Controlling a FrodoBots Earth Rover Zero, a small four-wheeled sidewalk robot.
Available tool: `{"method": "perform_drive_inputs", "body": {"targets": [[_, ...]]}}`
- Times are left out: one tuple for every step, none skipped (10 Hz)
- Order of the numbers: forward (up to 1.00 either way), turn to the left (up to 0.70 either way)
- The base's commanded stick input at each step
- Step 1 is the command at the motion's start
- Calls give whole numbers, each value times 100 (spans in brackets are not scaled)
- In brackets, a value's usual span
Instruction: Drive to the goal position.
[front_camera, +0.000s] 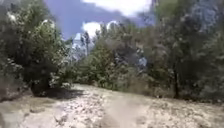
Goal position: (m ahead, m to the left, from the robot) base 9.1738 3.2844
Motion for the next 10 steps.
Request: {"method": "perform_drive_inputs", "body": {"targets": [[100, 40], [100, 40], [100, 40], [100, 40], [100, 40], [100, 20], [100, 0], [100, 0], [100, 0], [100, 0]]}}
